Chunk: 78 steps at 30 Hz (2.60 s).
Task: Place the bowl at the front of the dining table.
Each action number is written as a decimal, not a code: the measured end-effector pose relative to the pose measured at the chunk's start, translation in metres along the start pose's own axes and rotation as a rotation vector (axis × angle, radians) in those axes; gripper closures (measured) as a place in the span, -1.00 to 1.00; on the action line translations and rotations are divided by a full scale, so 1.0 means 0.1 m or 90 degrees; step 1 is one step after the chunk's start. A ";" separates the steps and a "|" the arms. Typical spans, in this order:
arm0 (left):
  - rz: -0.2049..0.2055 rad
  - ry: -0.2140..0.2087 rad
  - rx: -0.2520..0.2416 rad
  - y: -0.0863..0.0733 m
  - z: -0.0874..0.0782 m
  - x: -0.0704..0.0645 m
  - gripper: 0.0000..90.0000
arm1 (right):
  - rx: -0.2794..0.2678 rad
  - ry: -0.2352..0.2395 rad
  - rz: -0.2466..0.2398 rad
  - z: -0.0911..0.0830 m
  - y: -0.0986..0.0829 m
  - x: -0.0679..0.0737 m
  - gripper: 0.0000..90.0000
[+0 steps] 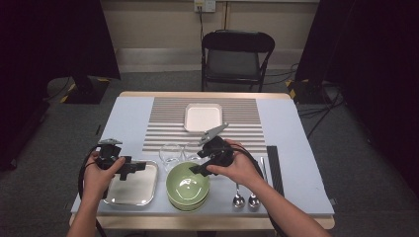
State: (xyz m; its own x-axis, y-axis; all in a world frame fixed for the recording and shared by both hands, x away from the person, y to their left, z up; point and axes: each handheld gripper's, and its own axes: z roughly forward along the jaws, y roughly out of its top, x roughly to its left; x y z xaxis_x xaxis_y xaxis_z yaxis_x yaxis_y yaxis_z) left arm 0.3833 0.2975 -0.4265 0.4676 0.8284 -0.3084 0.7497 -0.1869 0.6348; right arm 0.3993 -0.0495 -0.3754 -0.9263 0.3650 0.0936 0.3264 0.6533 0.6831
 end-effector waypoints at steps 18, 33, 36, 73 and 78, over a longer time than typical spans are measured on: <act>0.000 0.000 -0.003 0.00 -0.01 0.00 -0.51 | 0.018 0.025 0.023 0.13 -0.02 0.06 0.07; 0.000 0.000 -0.004 0.00 -0.01 0.00 -0.51 | 0.028 0.033 0.045 0.19 -0.05 0.08 0.32; 0.001 0.001 -0.003 0.00 0.00 0.00 -0.51 | 0.032 0.036 0.048 0.20 -0.06 0.08 0.39; 0.004 -0.002 0.004 0.00 0.01 0.01 -0.51 | 0.064 0.032 0.053 0.13 0.01 0.05 0.85; 0.002 -0.002 0.004 0.00 0.02 0.01 -0.51 | 0.063 0.038 0.058 0.10 0.04 0.03 0.86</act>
State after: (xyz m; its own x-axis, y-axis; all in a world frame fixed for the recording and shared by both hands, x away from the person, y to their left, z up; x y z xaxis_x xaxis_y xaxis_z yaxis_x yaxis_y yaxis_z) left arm 0.3846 0.2977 -0.4285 0.4718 0.8261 -0.3083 0.7508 -0.1931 0.6317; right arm 0.3993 -0.0390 -0.3802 -0.9007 0.3877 0.1961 0.4236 0.6831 0.5949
